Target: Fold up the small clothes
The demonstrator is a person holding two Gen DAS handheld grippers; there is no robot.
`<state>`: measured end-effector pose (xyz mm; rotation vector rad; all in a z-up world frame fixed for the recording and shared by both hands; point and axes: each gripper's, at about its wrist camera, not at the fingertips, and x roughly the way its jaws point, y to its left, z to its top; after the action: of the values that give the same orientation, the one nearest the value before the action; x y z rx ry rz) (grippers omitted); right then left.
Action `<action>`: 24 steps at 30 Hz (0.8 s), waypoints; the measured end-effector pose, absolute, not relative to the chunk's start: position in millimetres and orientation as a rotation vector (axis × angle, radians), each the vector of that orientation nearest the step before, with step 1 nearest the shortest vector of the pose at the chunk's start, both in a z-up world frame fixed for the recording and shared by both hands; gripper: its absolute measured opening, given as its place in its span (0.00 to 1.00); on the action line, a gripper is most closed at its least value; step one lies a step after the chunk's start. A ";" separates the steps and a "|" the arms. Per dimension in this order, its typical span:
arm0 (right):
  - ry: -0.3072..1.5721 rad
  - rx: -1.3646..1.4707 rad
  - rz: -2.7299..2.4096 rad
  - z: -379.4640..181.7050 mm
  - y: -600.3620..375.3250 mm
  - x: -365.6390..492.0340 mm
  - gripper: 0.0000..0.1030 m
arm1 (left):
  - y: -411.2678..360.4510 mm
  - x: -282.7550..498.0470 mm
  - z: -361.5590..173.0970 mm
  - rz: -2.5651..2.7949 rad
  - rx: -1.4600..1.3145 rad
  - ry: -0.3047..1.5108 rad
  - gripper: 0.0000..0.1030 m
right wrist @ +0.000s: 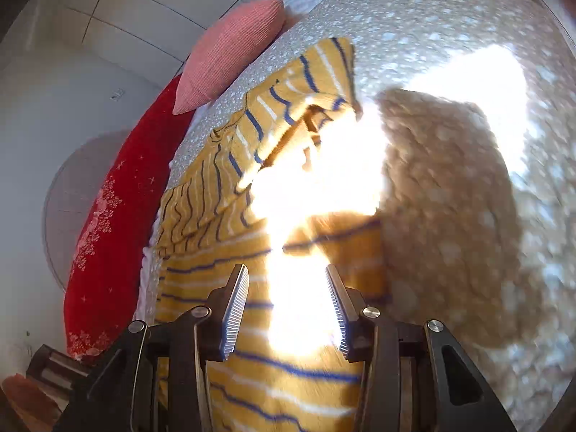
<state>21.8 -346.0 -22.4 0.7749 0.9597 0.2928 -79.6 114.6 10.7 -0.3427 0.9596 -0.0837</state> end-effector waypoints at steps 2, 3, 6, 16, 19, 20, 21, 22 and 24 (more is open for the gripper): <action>0.950 0.805 0.310 -26.5 -360.6 -8.5 0.53 | 113.3 -71.8 2.9 -0.089 -0.357 0.988 0.95; 0.960 0.816 0.320 -29.8 -365.3 -21.2 0.53 | 111.1 -69.1 1.8 -0.086 -0.351 0.989 0.95; 0.982 0.818 0.401 -36.4 -368.6 -54.6 0.53 | 104.5 -69.6 5.2 -0.117 -0.351 0.989 0.95; 0.980 0.943 0.672 -62.8 -328.2 -81.1 0.55 | 70.6 -85.9 4.0 -0.332 -0.465 0.999 0.87; 0.995 0.964 0.751 -70.9 -309.7 -83.5 0.55 | 64.0 -88.9 0.8 -0.345 -0.440 1.014 0.87; 0.997 0.968 0.764 -73.6 -306.0 -85.8 0.55 | 62.7 -88.8 -1.3 -0.353 -0.437 1.022 0.87; 0.998 0.977 0.774 -76.3 -304.0 -88.4 0.55 | 61.6 -87.9 -4.0 -0.358 -0.438 1.027 0.87; 0.994 0.992 0.781 -78.3 -303.9 -90.3 0.55 | 63.2 -87.6 -5.4 -0.363 -0.442 1.026 0.88; 0.991 1.018 0.789 -83.7 -302.7 -97.3 0.55 | 67.1 -86.7 -7.4 -0.372 -0.479 1.027 0.88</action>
<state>-97.3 -302.7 -83.7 1.0177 0.9912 0.7889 -86.7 67.1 -7.4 -0.4794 1.0268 -0.3716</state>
